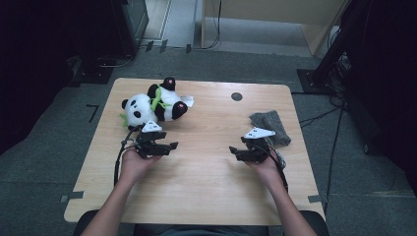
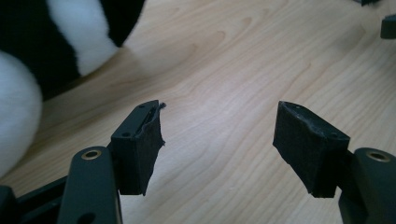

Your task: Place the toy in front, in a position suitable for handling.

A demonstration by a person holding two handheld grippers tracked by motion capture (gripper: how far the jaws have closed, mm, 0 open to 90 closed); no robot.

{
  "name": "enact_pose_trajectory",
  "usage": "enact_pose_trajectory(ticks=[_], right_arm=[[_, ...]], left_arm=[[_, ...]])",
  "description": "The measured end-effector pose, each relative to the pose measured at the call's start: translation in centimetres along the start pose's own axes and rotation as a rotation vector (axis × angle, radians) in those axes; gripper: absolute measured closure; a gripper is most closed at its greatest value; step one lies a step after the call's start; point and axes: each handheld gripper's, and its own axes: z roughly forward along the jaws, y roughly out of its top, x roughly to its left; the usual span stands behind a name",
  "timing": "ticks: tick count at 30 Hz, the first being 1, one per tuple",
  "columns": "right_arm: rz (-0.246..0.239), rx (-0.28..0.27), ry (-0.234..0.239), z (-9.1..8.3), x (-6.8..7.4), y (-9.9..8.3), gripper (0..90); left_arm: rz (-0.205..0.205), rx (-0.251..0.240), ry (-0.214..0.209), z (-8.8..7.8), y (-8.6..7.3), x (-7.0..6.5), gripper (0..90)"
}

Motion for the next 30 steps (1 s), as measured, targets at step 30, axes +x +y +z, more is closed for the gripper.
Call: enact_pose_trajectory(ticks=[30], right_arm=[[0.003,0.007,-0.007,0.0,-1.8,0.5,38.2]], left_arm=[[-0.055,-0.075,0.116,-2.4,2.5,4.5,33.7]])
